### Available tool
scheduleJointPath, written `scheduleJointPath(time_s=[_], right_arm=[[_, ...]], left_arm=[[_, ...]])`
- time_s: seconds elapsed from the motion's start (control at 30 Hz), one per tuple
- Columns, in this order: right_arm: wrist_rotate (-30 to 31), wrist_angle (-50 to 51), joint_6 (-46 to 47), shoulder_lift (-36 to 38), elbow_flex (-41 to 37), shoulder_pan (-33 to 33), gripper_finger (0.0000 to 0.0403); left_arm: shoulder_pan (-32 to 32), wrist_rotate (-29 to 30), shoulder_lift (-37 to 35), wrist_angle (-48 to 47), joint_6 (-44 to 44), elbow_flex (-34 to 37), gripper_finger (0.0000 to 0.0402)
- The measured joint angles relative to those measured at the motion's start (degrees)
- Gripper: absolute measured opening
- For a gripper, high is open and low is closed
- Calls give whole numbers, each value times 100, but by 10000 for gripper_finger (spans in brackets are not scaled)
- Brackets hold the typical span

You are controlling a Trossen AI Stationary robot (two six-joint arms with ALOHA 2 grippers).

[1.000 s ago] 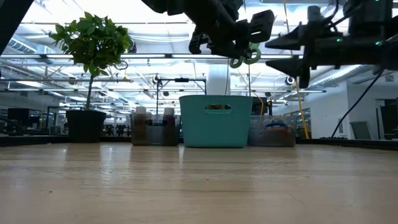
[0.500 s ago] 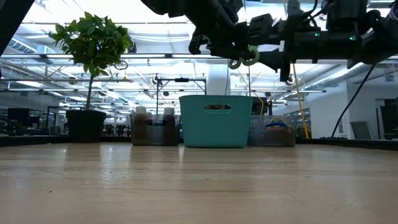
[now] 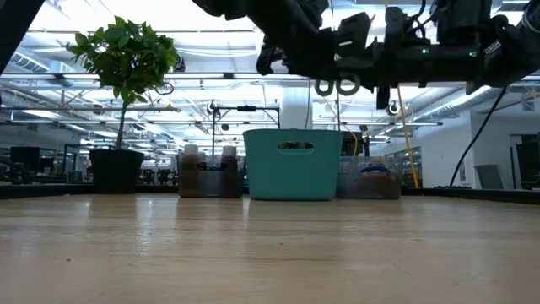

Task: Pick & Place Paint Supplies
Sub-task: Put the green scissor into the right black bin

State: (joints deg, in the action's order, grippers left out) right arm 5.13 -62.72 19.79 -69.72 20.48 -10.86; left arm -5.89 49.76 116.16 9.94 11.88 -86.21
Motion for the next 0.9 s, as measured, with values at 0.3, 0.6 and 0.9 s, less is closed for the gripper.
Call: scheduleJointPath(time_s=[0.3, 0.6, 0.9], right_arm=[[-765, 1743, -11, 1057, -18, -237, 24], [-2271, 5294, 285, 2412, 342, -502, 24], [-2432, 6617, 613, 2645, 339, 344, 24]], left_arm=[[-13, -1543, -18, -519, 964, -2, 82], [-33, -3955, -11, -649, 1242, 5, 257], [271, -3821, -217, -76, 1140, -3, 297]])
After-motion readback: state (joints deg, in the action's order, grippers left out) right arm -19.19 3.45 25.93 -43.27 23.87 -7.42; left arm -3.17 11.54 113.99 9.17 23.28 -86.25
